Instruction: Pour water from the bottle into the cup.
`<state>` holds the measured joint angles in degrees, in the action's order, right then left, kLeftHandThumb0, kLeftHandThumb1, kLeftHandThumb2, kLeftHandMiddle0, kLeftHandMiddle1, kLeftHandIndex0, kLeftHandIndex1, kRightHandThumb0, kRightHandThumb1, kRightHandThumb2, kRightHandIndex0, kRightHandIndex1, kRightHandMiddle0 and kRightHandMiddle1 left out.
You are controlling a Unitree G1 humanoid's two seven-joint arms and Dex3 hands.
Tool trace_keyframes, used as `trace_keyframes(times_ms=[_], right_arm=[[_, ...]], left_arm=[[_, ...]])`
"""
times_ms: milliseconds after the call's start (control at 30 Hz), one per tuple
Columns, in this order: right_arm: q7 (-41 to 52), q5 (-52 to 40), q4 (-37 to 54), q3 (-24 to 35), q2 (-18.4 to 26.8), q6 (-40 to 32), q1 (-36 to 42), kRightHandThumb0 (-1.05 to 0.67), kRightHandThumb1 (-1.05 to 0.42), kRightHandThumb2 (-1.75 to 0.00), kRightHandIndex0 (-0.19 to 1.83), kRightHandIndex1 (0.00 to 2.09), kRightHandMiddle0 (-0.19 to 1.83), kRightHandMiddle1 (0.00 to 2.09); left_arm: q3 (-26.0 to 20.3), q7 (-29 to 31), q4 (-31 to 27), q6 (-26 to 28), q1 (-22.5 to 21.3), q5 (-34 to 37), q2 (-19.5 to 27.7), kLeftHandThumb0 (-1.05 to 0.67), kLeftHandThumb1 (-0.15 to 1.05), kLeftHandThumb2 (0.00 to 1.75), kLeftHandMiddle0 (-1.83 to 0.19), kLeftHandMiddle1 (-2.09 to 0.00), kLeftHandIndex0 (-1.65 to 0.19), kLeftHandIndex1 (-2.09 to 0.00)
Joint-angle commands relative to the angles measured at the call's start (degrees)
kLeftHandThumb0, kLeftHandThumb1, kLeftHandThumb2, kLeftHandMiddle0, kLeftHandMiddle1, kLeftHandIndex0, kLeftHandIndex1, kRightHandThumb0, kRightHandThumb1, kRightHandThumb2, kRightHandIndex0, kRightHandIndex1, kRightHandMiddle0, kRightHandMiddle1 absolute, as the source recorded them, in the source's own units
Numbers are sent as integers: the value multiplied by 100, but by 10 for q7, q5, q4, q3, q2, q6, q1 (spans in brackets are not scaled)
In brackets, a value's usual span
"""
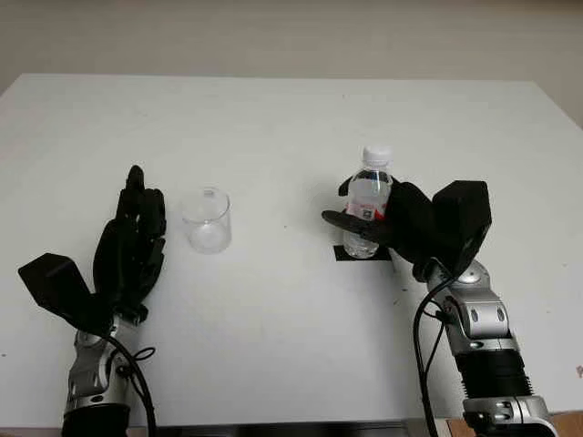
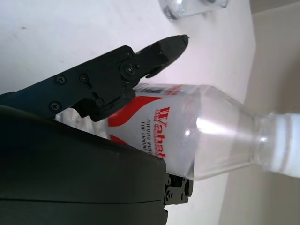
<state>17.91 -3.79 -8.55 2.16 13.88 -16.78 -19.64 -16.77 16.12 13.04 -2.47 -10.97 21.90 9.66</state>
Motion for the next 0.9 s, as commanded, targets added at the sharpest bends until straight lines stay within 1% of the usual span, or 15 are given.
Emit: trace_keyframes(times_ms=[0, 33, 133, 167, 267, 333, 433, 533, 600, 667, 767, 867], right_arm=[[5, 2, 25, -3, 12, -3, 14, -63, -88, -5, -19, 127, -19, 144], [5, 2, 35, -2, 13, -3, 21, -65, -87, -5, -19, 99, -19, 116], [2, -1, 56, 5, 15, -2, 40, -66, -87, -5, -17, 57, -18, 72], [0, -3, 61, 8, 15, -2, 46, -66, -87, -5, -15, 47, -16, 62], [-6, -6, 79, 17, 15, -2, 64, -68, -87, -5, -7, 28, -7, 41], [-11, -8, 89, 22, 14, -4, 75, -68, -87, -5, -4, 21, -2, 33], [-17, -10, 107, 25, 15, -13, 89, -69, -87, -5, -3, 16, 0, 26], [-11, -10, 113, 26, 18, 1, 99, -70, -87, -5, -8, 10, -4, 18], [-2, -13, 114, 26, 21, 9, 104, -72, -87, -5, -17, 3, -13, 11], [6, -15, 107, 24, 21, 28, 107, -77, -87, -5, -19, 1, -18, 2], [4, -8, 86, 20, 12, 64, 103, -87, -87, -5, -19, 0, -19, 0], [-18, 14, 67, 8, 4, 95, 98, -97, -88, -6, -19, 0, -19, 0]], left_arm=[[-2, 3, -11, 3, -3, 2, 6, -72, 105, 48, 16, -5, 16, -5], [-2, 2, -12, 5, -3, 2, 7, -72, 105, 48, 16, -5, 16, -5], [-2, 3, -11, 7, -4, 2, 9, -71, 105, 48, 17, -5, 16, -5], [-3, 5, -9, 7, -5, 4, 9, -71, 105, 48, 16, -5, 16, -5], [-3, 8, -4, 4, -6, 2, 11, -72, 105, 48, 17, -5, 16, -5], [-2, 6, -6, 4, -6, 1, 11, -72, 105, 48, 17, -5, 16, -5], [-2, 4, -6, 5, -8, 1, 10, -72, 105, 49, 17, -5, 17, -5], [-2, 6, -2, 4, -11, 1, 11, -72, 105, 48, 17, -5, 16, -5], [-2, 7, 1, 3, -11, 3, 11, -73, 105, 47, 17, -5, 16, -6], [-2, 7, -1, 3, -11, 2, 10, -72, 105, 47, 17, -5, 16, -5], [-1, 6, -2, 3, -10, 1, 10, -72, 105, 47, 17, -5, 17, -5], [-1, 7, -2, 4, -9, 1, 11, -72, 105, 48, 17, -5, 16, -5]])
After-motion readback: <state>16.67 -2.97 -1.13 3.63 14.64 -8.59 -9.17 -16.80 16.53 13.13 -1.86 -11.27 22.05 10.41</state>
